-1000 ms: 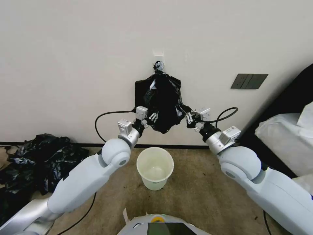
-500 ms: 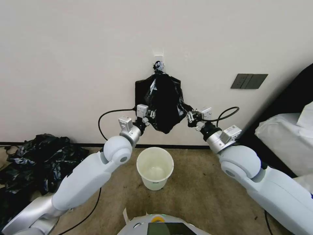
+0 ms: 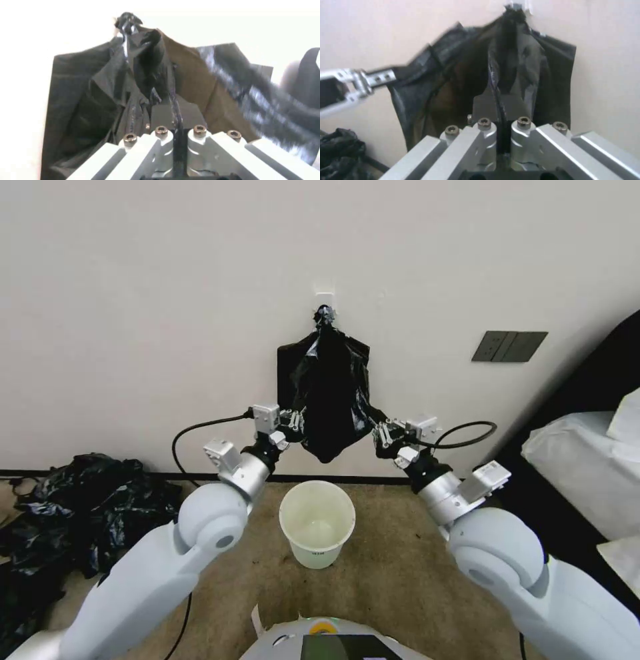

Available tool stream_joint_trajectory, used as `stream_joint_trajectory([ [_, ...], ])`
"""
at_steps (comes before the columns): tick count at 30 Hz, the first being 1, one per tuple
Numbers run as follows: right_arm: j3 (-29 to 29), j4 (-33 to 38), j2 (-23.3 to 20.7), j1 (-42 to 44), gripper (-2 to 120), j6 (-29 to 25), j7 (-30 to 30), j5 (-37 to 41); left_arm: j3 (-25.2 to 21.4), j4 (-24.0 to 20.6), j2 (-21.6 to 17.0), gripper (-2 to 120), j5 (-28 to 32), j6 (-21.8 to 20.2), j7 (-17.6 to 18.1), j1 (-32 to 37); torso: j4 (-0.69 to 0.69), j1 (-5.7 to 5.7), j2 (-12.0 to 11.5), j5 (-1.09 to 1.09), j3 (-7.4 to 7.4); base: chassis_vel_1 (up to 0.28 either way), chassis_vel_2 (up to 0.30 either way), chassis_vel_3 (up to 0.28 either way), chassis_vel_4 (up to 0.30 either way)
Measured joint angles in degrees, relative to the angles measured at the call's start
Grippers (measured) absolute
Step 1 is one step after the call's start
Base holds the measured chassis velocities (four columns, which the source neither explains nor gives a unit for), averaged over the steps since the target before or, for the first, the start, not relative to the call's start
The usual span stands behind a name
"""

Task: Place a trash bag onto the trash bin.

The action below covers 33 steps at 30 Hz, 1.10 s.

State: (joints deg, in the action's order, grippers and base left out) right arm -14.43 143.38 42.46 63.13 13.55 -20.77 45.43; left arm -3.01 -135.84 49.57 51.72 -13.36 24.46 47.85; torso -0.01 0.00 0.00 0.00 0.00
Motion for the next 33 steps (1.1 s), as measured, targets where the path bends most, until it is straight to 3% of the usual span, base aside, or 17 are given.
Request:
stream_joint_trajectory([
  [9, -1.54, -0.01, 3.05, 4.98, 0, -0.72, -0.08, -0.04, -2.10, -2.40, 0.06, 0, -0.39, 0.54, -0.07, 4.92, 0.00, 0.00, 0.00, 0.00, 0.00, 0.000, 0.000, 0.000, 0.000],
  [21, -2.01, -0.09, 3.90, 8.00, 0, -2.46, 0.25, -0.87, -3.62, -4.59, 0.89, 0, -4.46, 0.68, -0.90, 12.91, 0.01, 0.00, 0.00, -0.01, 0.00, 0.000, 0.000, 0.000, 0.000],
  [33, -1.05, -0.13, 6.64, 12.06, 0, -2.84, 0.28, -1.02, -3.83, -4.66, 1.40, 0, -5.80, 1.40, -1.45, 14.34, 0.01, 0.00, 0.00, 0.00, 0.00, 0.000, 0.000, 0.000, 0.000],
])
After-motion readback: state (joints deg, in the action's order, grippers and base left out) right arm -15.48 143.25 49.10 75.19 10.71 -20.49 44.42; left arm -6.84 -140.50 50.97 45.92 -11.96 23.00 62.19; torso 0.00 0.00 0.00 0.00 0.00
